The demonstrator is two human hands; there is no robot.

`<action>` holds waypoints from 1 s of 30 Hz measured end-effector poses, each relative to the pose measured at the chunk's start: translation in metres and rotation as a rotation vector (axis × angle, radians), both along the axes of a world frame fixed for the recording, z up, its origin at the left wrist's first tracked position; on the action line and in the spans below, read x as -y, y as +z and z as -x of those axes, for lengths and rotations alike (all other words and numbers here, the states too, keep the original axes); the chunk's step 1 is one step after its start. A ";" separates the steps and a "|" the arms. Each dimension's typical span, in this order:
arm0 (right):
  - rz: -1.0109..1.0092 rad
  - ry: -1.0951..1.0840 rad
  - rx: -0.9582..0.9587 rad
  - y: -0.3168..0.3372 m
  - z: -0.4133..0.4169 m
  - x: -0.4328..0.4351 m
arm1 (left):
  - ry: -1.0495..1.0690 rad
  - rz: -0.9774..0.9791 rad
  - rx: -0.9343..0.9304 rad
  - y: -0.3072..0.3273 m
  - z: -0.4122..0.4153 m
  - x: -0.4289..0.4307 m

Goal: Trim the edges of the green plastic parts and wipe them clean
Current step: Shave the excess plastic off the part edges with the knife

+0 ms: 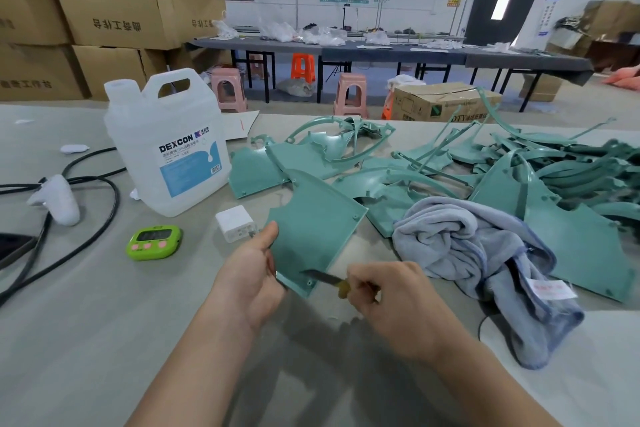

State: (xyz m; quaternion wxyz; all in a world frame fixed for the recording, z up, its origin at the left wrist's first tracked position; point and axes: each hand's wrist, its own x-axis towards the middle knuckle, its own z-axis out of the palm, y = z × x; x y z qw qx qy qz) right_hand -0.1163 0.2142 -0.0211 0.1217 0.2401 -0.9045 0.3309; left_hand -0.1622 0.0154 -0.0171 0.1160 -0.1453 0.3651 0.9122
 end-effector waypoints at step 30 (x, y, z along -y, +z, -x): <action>0.492 -0.323 -0.035 -0.015 0.016 -0.010 | 0.059 0.411 -0.215 0.002 -0.007 -0.006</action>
